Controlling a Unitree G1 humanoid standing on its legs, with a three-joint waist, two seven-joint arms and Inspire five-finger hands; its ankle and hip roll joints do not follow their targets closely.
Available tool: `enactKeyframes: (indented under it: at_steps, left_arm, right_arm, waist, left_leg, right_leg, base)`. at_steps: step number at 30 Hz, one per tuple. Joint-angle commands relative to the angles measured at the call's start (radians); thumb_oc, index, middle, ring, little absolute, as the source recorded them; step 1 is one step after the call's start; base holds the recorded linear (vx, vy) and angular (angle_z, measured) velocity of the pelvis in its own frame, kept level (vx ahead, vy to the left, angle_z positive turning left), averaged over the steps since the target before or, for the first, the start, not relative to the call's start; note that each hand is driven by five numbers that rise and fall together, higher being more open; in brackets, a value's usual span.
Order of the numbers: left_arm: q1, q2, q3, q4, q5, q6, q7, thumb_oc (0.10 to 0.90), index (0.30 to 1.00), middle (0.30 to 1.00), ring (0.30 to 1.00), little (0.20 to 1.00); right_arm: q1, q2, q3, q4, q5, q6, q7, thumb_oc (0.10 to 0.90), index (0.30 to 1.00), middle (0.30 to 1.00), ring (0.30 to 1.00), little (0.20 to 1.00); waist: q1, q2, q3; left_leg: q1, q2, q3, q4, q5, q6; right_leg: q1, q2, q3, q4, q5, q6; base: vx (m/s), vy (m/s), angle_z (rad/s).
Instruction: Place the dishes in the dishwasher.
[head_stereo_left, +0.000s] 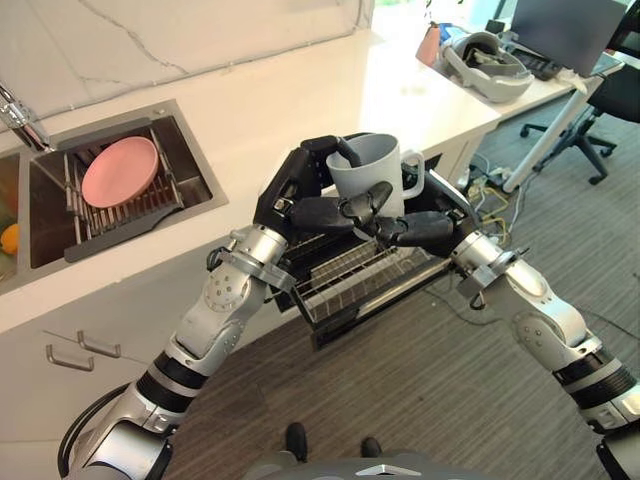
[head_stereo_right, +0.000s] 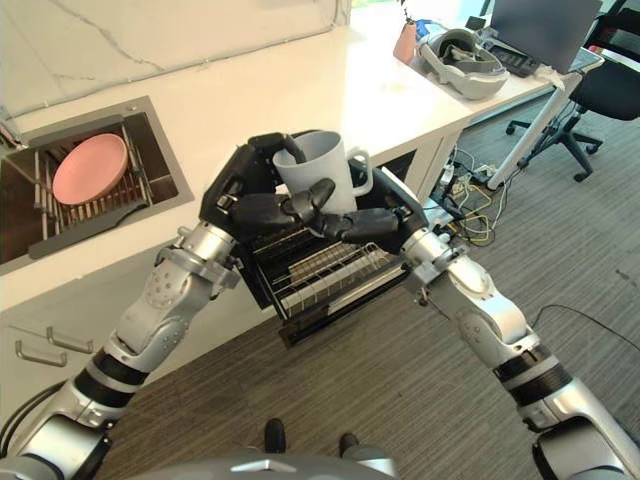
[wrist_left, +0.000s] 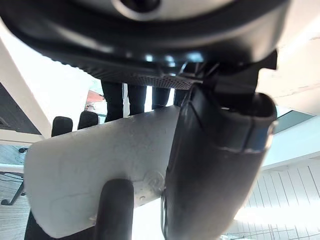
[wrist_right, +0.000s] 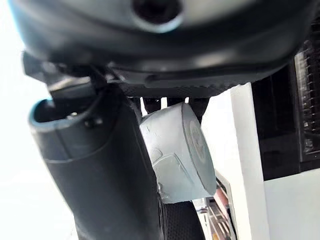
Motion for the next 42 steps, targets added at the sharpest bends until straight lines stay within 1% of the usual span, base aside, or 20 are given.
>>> enactKeyframes:
  at_steps: [1,2,3,5,6,7,8,10,11,15,20,22,24,25,27,34,42]
  left_arm:
    - [-0.173,-0.122,-0.270,-0.148,0.049,-0.078,-0.234,0.400,0.300,0.300,0.300,0.300]
    - [-0.173,-0.121,-0.271,-0.148,0.049,-0.078,-0.233,0.400,0.300,0.300,0.300,0.300]
    - [-0.172,-0.126,-0.261,-0.143,0.068,-0.078,-0.219,0.400,0.300,0.300,0.300,0.300]
    - [-0.167,-0.126,-0.247,-0.140,0.082,-0.076,-0.207,0.400,0.300,0.300,0.300,0.300]
    - [-0.167,-0.125,-0.248,-0.140,0.083,-0.076,-0.206,0.400,0.300,0.300,0.300,0.300]
    - [-0.166,-0.125,-0.243,-0.138,0.100,-0.077,-0.193,0.400,0.300,0.300,0.300,0.300]
    - [-0.162,-0.127,-0.240,-0.136,0.104,-0.074,-0.191,0.800,0.900,0.900,0.900,0.900]
    - [-0.144,-0.133,-0.224,-0.129,0.126,-0.069,-0.171,0.800,0.900,0.900,0.900,0.900]
    - [-0.144,-0.133,-0.224,-0.129,0.126,-0.068,-0.171,0.800,0.900,0.900,0.900,0.900]
    - [-0.102,-0.128,-0.191,-0.135,0.150,-0.069,-0.141,0.800,0.900,0.900,0.900,0.900]
    - [-0.019,-0.093,-0.130,-0.161,0.168,-0.071,-0.112,0.800,0.900,0.900,0.900,0.900]
    - [0.001,-0.089,-0.119,-0.165,0.160,-0.069,-0.111,0.800,0.900,0.900,0.900,0.900]
    - [0.073,-0.071,-0.074,-0.178,0.151,-0.065,-0.108,0.800,0.900,0.900,0.900,0.900]
    - [0.073,-0.071,-0.074,-0.178,0.151,-0.065,-0.108,0.800,0.900,0.900,0.900,0.900]
    - [0.121,-0.059,-0.049,-0.178,0.138,-0.057,-0.110,0.800,0.900,0.900,0.900,0.900]
    - [0.192,-0.032,0.003,-0.183,0.128,-0.048,-0.113,0.800,0.900,0.900,0.900,0.900]
    - [0.253,-0.010,0.069,-0.170,0.136,-0.047,-0.106,0.800,0.900,0.900,0.900,0.900]
  right_arm:
    - [-0.241,0.133,-0.055,-0.066,-0.007,-0.115,-0.031,0.400,0.300,0.300,0.300,0.300]
    - [-0.239,0.134,-0.056,-0.067,-0.009,-0.114,-0.033,0.400,0.300,0.300,0.300,0.300]
    - [-0.218,0.189,-0.092,-0.059,-0.030,-0.137,-0.070,0.400,0.300,0.300,0.300,0.300]
    - [-0.191,0.238,-0.128,-0.060,-0.057,-0.151,-0.109,0.400,0.300,0.300,0.300,0.300]
    - [-0.189,0.239,-0.128,-0.062,-0.059,-0.150,-0.110,0.400,0.300,0.300,0.300,0.300]
    - [-0.168,0.268,-0.156,-0.071,-0.076,-0.168,-0.136,0.400,0.300,0.300,0.300,0.300]
    - [-0.153,0.295,-0.169,-0.074,-0.086,-0.173,-0.149,0.400,0.300,0.300,0.300,0.300]
    - [-0.110,0.361,-0.200,-0.090,-0.114,-0.193,-0.189,0.400,0.300,0.300,0.300,0.300]
    - [-0.109,0.362,-0.201,-0.091,-0.115,-0.192,-0.190,0.400,0.300,0.300,0.300,0.300]
    - [-0.065,0.402,-0.248,-0.116,-0.157,-0.224,-0.252,0.400,0.300,0.300,0.300,0.300]
    - [-0.014,0.441,-0.313,-0.140,-0.145,-0.261,-0.315,0.400,0.300,0.300,0.300,0.300]
    - [-0.010,0.442,-0.324,-0.141,-0.147,-0.267,-0.325,0.400,0.300,0.300,0.300,0.300]
    - [0.000,0.437,-0.370,-0.133,-0.149,-0.287,-0.367,0.400,0.300,0.300,0.300,0.300]
    - [0.000,0.437,-0.370,-0.133,-0.149,-0.287,-0.367,0.400,0.300,0.300,0.300,0.300]
    - [0.001,0.436,-0.391,-0.125,-0.129,-0.296,-0.376,0.400,0.300,0.300,0.300,0.300]
    - [-0.004,0.414,-0.446,-0.113,-0.135,-0.316,-0.412,0.400,0.300,0.300,0.300,0.300]
    - [-0.012,0.366,-0.523,-0.079,-0.202,-0.332,-0.475,0.400,0.300,0.300,0.300,0.300]
  waist:
    - [0.012,-0.008,-0.117]
    - [0.013,-0.009,-0.117]
    - [0.010,-0.003,-0.116]
    - [0.008,0.002,-0.116]
    - [0.008,0.002,-0.117]
    - [0.005,0.006,-0.117]
    - [0.005,0.007,-0.117]
    - [0.005,0.014,-0.115]
    - [0.005,0.013,-0.116]
    - [0.007,0.017,-0.112]
    - [0.015,0.019,-0.108]
    - [0.017,0.019,-0.108]
    - [0.029,0.019,-0.107]
    - [0.029,0.019,-0.107]
    - [0.039,0.018,-0.105]
    - [0.055,0.015,-0.103]
    - [0.070,0.011,-0.102]
  left_leg:
    - [0.040,0.027,0.001,0.003,-0.067,-0.085]
    - [0.040,0.027,0.001,0.003,-0.067,-0.085]
    - [0.033,0.027,0.002,0.003,-0.056,-0.082]
    - [0.034,0.026,0.002,0.003,-0.058,-0.081]
    - [0.034,0.026,0.002,0.003,-0.058,-0.081]
    - [0.034,0.025,0.002,0.003,-0.059,-0.080]
    - [0.035,0.025,0.002,0.003,-0.060,-0.079]
    - [0.036,0.023,-0.001,0.003,-0.062,-0.077]
    - [0.036,0.023,-0.001,0.003,-0.062,-0.077]
    - [0.036,0.022,-0.002,0.003,-0.064,-0.075]
    - [0.038,0.021,-0.004,0.003,-0.066,-0.074]
    - [0.038,0.021,-0.005,0.003,-0.066,-0.074]
    - [0.038,0.019,-0.011,0.003,-0.066,-0.076]
    - [0.038,0.019,-0.011,0.003,-0.066,-0.076]
    - [0.036,0.018,-0.017,0.003,-0.063,-0.076]
    - [0.031,0.014,-0.029,0.003,-0.060,-0.077]
    - [0.026,0.010,-0.042,0.003,-0.058,-0.078]
  right_leg:
    - [-0.034,-0.002,-0.033,0.013,-0.004,0.051]
    - [-0.033,-0.002,-0.033,0.013,-0.004,0.051]
    - [-0.040,-0.001,-0.028,0.013,0.007,0.049]
    - [-0.040,-0.002,-0.029,0.013,0.006,0.049]
    - [-0.040,-0.003,-0.030,0.013,0.006,0.049]
    - [-0.040,-0.003,-0.031,0.013,0.005,0.049]
    - [-0.039,-0.004,-0.031,0.013,0.005,0.049]
    - [-0.038,-0.006,-0.033,0.013,0.003,0.048]
    - [-0.038,-0.006,-0.033,0.013,0.003,0.048]
    - [-0.037,-0.007,-0.037,0.013,0.003,0.047]
    - [-0.033,-0.010,-0.045,0.013,-0.001,0.046]
    - [-0.031,-0.010,-0.048,0.013,-0.002,0.046]
    - [-0.027,-0.010,-0.059,0.013,-0.005,0.046]
    - [-0.027,-0.010,-0.059,0.013,-0.005,0.046]
    - [-0.026,-0.010,-0.067,0.013,-0.007,0.047]
    - [-0.023,-0.011,-0.078,0.013,-0.009,0.047]
    - [-0.019,-0.014,-0.095,0.013,-0.013,0.049]
  base:
    - [0.05,0.012,0.01]
    - [0.00,0.000,0.00]
    - [0.00,0.000,0.00]
    - [0.00,0.000,0.00]
    - [0.00,0.000,0.00]
    - [0.00,0.000,0.00]
    - [0.00,0.000,0.00]
    - [0.00,0.000,0.00]
    - [0.00,0.000,0.00]
    - [0.00,0.000,0.00]
    - [0.00,0.000,0.00]
    - [0.01,-0.003,0.02]
    - [0.03,-0.015,0.05]
    - [0.02,-0.016,0.07]
    - [0.01,-0.012,0.12]
    - [0.01,-0.008,0.11]
    - [0.00,0.000,0.05]
